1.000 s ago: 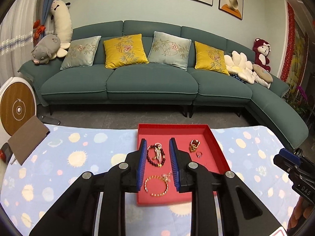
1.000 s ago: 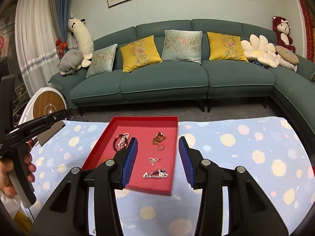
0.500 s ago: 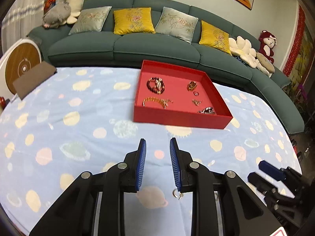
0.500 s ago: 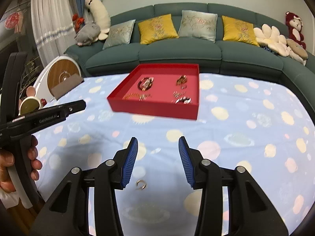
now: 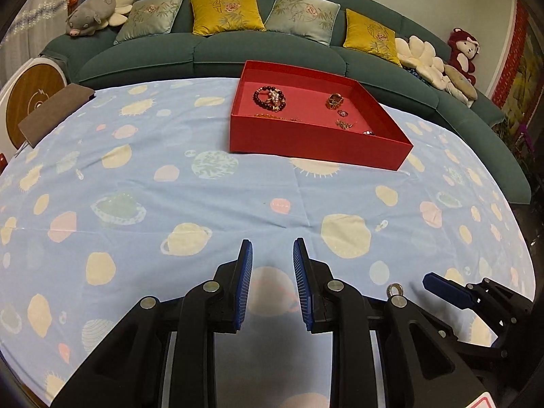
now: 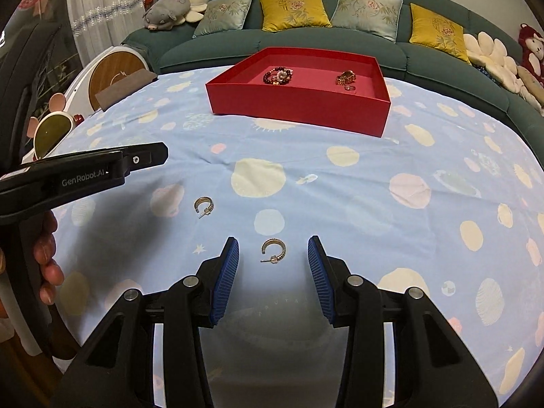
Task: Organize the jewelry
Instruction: 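Grasp one gold hoop earring with the right gripper, then grasp the other gold hoop earring with the left gripper while the right gripper holds its hoop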
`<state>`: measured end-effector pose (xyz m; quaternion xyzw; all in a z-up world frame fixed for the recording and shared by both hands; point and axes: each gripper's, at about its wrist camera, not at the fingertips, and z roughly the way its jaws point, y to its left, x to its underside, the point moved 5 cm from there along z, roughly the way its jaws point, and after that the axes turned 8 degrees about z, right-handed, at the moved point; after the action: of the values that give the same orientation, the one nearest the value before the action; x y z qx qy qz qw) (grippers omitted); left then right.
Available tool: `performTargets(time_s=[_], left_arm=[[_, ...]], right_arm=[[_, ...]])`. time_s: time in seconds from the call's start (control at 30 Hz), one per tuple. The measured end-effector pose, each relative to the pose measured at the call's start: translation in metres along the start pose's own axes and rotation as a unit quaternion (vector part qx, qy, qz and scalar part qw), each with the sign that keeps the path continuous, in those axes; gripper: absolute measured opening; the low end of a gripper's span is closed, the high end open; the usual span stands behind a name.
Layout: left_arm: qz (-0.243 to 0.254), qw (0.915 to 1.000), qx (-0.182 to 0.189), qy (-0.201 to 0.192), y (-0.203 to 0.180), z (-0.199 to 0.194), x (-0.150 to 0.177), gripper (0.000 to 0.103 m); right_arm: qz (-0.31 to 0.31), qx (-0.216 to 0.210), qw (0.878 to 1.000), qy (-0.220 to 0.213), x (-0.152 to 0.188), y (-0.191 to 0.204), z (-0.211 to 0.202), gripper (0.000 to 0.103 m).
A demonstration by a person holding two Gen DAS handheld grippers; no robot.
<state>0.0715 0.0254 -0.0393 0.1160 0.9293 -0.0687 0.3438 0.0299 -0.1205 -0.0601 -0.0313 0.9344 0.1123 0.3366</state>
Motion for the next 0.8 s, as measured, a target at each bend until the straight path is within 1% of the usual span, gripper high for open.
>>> performTargets(time_s=[0.13, 0.2, 0.4, 0.5, 0.57, 0.67, 0.7, 0.8], left_arm=[[0.007, 1.0, 0.001, 0.003, -0.004, 0.001, 0.001, 0.024], [0.005, 1.0, 0.003, 0.006, -0.005, 0.001, 0.002, 0.024], [0.007, 0.9999, 0.006, 0.009, -0.009, 0.002, 0.002, 0.024], [0.008, 0.9999, 0.006, 0.009, -0.01, 0.002, 0.002, 0.024], [0.007, 0.9999, 0.005, 0.011, -0.011, 0.003, 0.002, 0.024], [0.006, 0.9999, 0.004, 0.015, -0.01, 0.005, 0.002, 0.024], [0.005, 0.9998, 0.004, 0.017, -0.01, 0.005, 0.003, 0.024], [0.005, 0.9998, 0.004, 0.018, -0.011, 0.006, 0.002, 0.024]], right_arm=[[0.003, 0.003, 1.0, 0.01, 0.003, -0.001, 0.008, 0.037], [0.004, 0.003, 1.0, 0.01, 0.003, -0.002, 0.009, 0.037], [-0.007, 0.007, 1.0, 0.018, 0.007, 0.002, 0.017, 0.032], [-0.014, 0.01, 1.0, 0.017, 0.008, 0.004, 0.02, 0.031], [-0.012, 0.008, 1.0, 0.017, 0.007, 0.004, 0.02, 0.029], [-0.01, 0.01, 1.0, 0.016, 0.006, 0.002, 0.021, 0.021], [-0.008, 0.01, 1.0, 0.016, 0.006, 0.002, 0.021, 0.018], [-0.007, 0.01, 1.0, 0.015, 0.004, 0.001, 0.022, 0.016]])
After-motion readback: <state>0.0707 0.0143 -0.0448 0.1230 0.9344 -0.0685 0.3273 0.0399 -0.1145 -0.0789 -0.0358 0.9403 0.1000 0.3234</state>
